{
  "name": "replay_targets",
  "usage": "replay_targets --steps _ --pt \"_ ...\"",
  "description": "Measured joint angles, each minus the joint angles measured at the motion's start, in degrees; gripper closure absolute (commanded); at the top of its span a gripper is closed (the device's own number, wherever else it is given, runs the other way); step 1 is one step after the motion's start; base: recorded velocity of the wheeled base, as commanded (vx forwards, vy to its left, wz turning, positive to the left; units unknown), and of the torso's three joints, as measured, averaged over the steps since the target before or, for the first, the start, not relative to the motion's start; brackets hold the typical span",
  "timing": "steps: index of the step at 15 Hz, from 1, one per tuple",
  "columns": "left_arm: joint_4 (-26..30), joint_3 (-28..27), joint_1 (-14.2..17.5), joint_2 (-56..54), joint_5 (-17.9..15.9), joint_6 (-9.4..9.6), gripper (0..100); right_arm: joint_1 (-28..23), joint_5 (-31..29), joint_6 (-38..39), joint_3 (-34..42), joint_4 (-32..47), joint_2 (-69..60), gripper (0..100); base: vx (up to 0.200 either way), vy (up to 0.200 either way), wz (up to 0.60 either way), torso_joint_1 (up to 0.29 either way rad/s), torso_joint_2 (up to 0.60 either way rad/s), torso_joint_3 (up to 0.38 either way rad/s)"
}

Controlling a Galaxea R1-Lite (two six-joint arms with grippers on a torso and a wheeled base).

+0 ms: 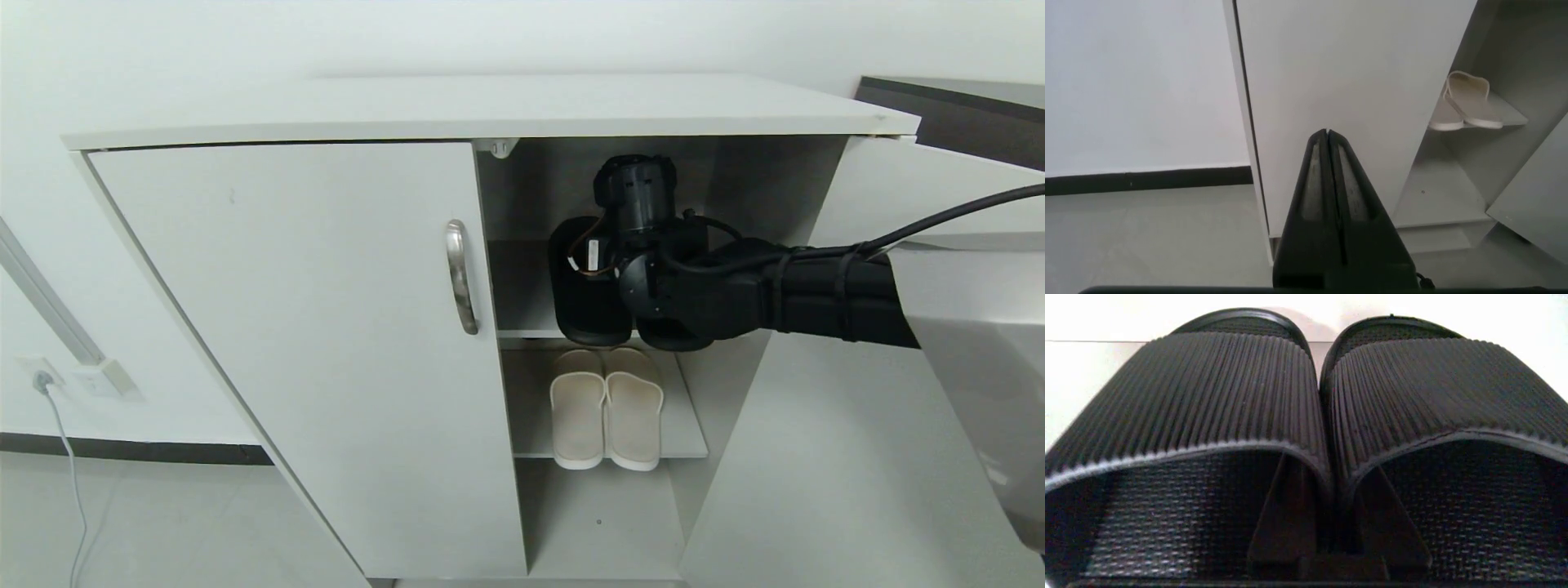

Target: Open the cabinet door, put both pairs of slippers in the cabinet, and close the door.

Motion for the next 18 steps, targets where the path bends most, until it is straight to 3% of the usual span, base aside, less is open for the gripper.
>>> replay_targets --steps 6,7,13,18 --pt "0.00 0.00 0.00 0.00 0.07 -0.01 100 -0.28 0.07 0.29 -1.10 -0.07 2.54 100 0.000 0.000 0.00 0.000 0.00 0.000" --pt "0.00 0.00 0.00 0.00 0.10 -0.04 100 -0.28 0.40 0.34 -1.12 -0.05 2.67 0 0.000 0.000 0.00 0.000 0.00 0.000" --pt "0.00 0.00 0.00 0.00 0.10 -0.01 100 0.11 0.46 0.49 1.88 -0.49 1.82 0 0.000 0.000 0.00 0.000 0.00 0.000" --pt "0.00 0.00 0.00 0.00 0.10 -0.04 100 1.29 0.49 2.67 11.00 -1.45 -3.66 0 0.000 0.000 0.00 0.000 0.00 0.000"
